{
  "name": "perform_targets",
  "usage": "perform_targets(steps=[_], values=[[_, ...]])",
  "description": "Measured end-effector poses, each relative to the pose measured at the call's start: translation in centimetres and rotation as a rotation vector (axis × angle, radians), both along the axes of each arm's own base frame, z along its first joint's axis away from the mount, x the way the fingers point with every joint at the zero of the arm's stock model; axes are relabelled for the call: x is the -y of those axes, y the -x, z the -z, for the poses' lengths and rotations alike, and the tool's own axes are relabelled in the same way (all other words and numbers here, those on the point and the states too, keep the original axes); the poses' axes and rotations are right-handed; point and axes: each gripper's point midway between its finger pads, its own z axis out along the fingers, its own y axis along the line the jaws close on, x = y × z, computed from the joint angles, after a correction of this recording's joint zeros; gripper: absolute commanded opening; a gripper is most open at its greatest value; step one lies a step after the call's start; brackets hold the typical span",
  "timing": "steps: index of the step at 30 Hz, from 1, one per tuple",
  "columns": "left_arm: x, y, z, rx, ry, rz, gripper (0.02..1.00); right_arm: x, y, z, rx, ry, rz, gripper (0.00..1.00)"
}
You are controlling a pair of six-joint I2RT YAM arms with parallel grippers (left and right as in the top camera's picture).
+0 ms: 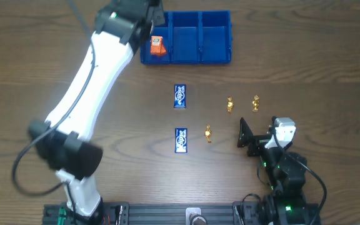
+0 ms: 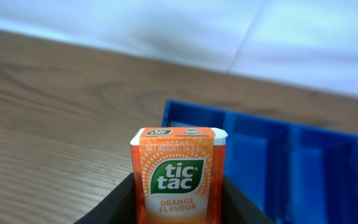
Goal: Sort Candies Into Trays
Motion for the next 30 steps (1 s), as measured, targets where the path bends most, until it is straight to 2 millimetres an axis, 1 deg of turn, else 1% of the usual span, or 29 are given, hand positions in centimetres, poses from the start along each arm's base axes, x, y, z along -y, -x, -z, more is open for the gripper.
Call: perform_targets(steps=[1, 2, 3, 5, 7, 9, 11, 17, 23, 24, 25, 26, 27, 29, 30], values=[[0.0, -1.0, 1.8, -0.031, -0.005, 0.005, 0.351, 0.0, 0.0, 0.0, 0.0, 0.0, 0.0, 0.998], [0.0, -1.2, 2.3, -0.04, -0.006, 0.007, 0.349, 0.0, 0.0, 0.0, 0.0, 0.0, 0.0, 0.998], [0.1, -2.3, 5.5, -0.096, -0.008, 0.018, 0.351, 0.0, 0.0, 0.0, 0.0, 0.0, 0.0, 0.998], [0.1, -3.0, 9.5, -0.174, -0.007, 0.03, 0.354, 0.0, 0.0, 0.0, 0.0, 0.0, 0.0, 0.998], [0.3, -3.2, 12.1, -0.225, -0.002, 0.04, 0.351, 0.0, 0.0, 0.0, 0.0, 0.0, 0.0, 0.998], [0.4, -3.2, 13.5, -0.253, 0.001, 0.05, 0.351, 0.0, 0.0, 0.0, 0.0, 0.0, 0.0, 0.998], [0.7, -3.2, 13.9, -0.262, 0.007, 0.062, 0.354, 0.0, 0.0, 0.0, 0.0, 0.0, 0.0, 0.998], [1.5, -3.8, 13.0, -0.233, 0.026, 0.096, 0.358, 0.0, 0.0, 0.0, 0.0, 0.0, 0.0, 0.998], [1.6, -3.7, 13.0, -0.234, 0.012, 0.118, 0.367, 0.0, 0.0, 0.0, 0.0, 0.0, 0.0, 0.998], [1.6, -3.7, 13.0, -0.234, 0.01, 0.12, 0.389, 0.0, 0.0, 0.0, 0.0, 0.0, 0.0, 0.998], [1.6, -3.7, 13.0, -0.234, 0.007, 0.123, 0.421, 0.0, 0.0, 0.0, 0.0, 0.0, 0.0, 0.998], [1.6, -3.7, 13.0, -0.234, 0.004, 0.127, 0.481, 0.0, 0.0, 0.0, 0.0, 0.0, 0.0, 0.998], [1.6, -3.7, 13.0, -0.234, 0.002, 0.129, 0.584, 0.0, 0.0, 0.0, 0.0, 0.0, 0.0, 0.998], [1.6, -3.7, 13.0, -0.235, -0.003, 0.136, 0.86, 0.0, 0.0, 0.0, 0.0, 0.0, 0.0, 0.998], [1.6, -3.7, 13.0, -0.235, -0.001, 0.135, 0.928, 0.0, 0.0, 0.0, 0.0, 0.0, 0.0, 0.998]])
